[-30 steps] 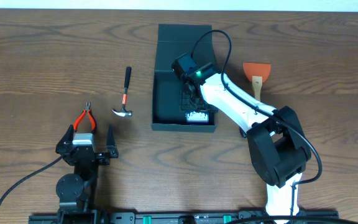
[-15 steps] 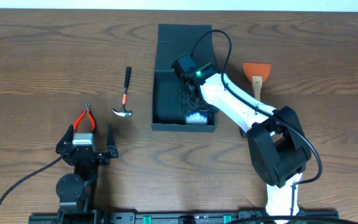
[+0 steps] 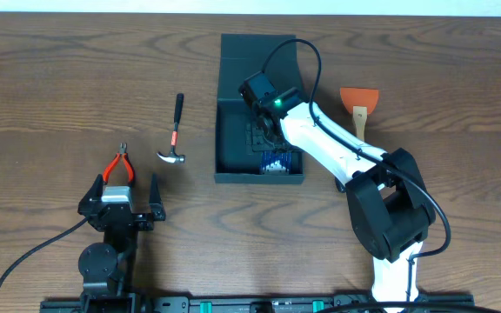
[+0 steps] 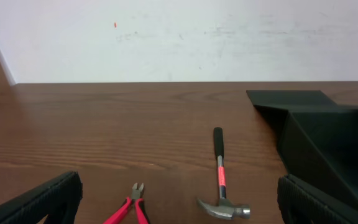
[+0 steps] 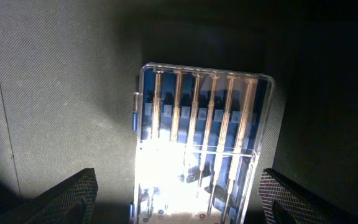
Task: Pack container
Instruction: 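Lower the case into the box and open the right gripper, then withdraw the right gripper and move over the yellow screwdriver, then lower the right gripper and grasp the yellow-handled screwdriver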
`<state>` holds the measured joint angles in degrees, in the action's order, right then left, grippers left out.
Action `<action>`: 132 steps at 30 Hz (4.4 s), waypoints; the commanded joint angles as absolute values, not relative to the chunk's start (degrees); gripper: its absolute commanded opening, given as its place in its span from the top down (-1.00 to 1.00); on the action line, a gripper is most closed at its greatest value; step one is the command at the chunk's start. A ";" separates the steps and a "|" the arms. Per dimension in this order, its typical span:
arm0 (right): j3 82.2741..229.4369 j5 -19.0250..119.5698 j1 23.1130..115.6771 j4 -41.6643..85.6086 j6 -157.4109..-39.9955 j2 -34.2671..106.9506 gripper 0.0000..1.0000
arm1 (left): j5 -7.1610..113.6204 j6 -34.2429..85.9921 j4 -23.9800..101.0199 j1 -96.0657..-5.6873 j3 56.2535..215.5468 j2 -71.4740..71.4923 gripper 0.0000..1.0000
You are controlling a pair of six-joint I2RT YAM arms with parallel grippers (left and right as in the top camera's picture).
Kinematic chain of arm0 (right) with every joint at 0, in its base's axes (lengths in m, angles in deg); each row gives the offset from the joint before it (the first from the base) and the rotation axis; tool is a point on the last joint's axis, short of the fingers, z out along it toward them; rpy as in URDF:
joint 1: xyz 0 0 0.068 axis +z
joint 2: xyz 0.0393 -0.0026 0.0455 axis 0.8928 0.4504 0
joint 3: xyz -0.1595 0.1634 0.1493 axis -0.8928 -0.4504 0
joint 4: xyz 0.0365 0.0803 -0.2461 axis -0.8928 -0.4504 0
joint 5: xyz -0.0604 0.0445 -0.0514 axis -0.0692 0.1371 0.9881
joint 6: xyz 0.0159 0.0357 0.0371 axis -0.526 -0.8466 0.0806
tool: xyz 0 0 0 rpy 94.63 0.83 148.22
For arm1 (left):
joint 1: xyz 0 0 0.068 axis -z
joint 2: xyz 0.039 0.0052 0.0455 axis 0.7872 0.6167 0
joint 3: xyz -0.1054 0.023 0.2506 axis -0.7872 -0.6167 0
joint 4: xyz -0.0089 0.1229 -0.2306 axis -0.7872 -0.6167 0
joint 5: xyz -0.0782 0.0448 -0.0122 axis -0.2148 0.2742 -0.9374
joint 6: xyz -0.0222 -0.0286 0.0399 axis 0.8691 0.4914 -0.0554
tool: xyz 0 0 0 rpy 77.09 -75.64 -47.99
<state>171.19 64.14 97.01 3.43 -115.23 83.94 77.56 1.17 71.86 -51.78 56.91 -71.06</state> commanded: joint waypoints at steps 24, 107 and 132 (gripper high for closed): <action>201.55 64.75 82.04 -28.94 -100.26 83.65 -0.91 | 76.77 0.36 70.99 -51.63 56.30 -71.41 -0.97; 160.17 54.87 74.02 -10.56 -85.96 83.65 -0.25 | 76.77 0.36 70.99 -51.63 56.30 -71.41 -0.97; 160.17 54.87 74.02 -10.39 -85.33 83.65 0.35 | 76.77 0.36 70.99 -51.63 56.30 -71.41 -0.97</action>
<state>160.54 55.24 74.06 -10.50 -85.94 83.98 77.56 1.17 71.86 -51.78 56.91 -71.06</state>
